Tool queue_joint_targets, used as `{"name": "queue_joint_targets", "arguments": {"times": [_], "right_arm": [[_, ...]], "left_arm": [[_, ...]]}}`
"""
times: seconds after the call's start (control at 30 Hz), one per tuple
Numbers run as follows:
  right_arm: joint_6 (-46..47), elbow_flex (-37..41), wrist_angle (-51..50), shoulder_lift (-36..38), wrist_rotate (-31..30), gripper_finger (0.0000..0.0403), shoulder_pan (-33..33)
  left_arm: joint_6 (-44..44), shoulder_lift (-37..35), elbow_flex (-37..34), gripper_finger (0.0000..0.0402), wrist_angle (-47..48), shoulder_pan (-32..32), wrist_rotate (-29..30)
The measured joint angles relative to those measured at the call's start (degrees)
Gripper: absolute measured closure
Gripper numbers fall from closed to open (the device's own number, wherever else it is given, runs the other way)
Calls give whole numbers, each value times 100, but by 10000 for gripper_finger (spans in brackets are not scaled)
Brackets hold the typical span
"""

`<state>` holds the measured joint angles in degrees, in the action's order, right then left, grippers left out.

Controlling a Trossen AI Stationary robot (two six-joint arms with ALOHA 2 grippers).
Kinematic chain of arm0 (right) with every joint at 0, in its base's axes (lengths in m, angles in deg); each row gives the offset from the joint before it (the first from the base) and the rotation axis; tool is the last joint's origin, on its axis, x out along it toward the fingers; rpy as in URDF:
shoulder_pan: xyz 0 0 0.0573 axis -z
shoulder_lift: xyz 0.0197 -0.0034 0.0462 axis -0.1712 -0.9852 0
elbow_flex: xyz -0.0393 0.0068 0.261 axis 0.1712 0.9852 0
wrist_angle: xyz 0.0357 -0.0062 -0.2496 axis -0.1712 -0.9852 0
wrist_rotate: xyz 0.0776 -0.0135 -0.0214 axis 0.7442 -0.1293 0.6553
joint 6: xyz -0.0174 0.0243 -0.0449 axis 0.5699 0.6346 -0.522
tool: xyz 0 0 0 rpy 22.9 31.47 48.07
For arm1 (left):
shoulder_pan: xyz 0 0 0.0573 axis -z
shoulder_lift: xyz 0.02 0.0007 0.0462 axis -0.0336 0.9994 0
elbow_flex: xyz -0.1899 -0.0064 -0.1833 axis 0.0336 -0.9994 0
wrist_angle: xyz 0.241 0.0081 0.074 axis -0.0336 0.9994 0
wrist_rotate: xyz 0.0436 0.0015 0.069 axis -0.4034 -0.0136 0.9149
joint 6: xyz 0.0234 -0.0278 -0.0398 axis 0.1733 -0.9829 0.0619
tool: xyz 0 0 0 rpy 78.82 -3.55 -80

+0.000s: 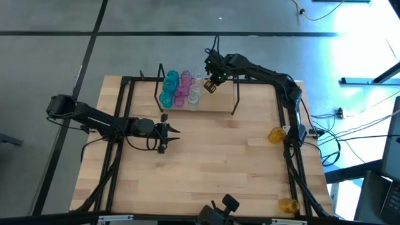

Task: Sort vases onto shelf
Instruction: Put the top yellow vase on the shelf

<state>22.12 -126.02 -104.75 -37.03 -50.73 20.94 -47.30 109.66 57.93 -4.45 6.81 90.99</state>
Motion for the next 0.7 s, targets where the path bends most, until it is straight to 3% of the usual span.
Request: {"name": "queue_joint_targets", "arguments": {"times": [0.7], "right_arm": [[-114,247,271,0,-147,397,-2]], "left_arm": [[4,0,0,282,-1,1,0]]}}
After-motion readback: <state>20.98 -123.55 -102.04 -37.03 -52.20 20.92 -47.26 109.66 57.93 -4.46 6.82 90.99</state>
